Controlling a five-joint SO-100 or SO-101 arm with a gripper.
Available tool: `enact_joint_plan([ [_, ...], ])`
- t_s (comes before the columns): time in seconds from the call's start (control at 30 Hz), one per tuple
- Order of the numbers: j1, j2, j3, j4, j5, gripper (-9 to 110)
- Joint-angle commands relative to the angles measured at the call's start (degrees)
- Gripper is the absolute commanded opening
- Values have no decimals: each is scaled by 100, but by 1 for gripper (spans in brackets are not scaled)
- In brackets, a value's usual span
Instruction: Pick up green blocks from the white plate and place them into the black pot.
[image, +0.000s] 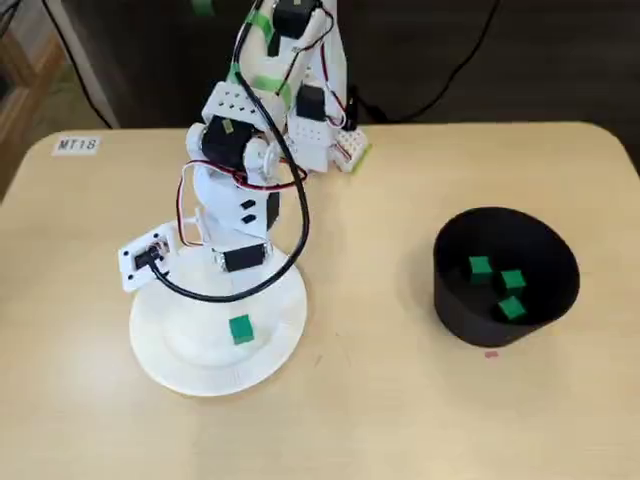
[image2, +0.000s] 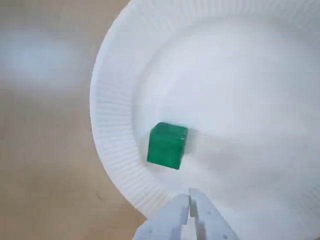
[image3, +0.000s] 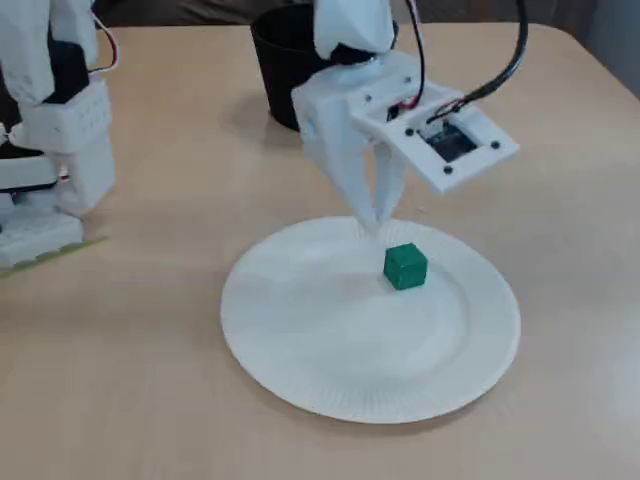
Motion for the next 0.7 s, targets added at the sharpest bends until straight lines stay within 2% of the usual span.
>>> enact_joint_plan([
  [0.0, -70, -35, -281, -79, -9, 10],
  [0.07, -88, -79, -255, -88, 0, 21],
  [0.23, 9, -229, -255, -97, 132, 32],
  [0.67, 299, -677, -422, -378, 167, 31],
])
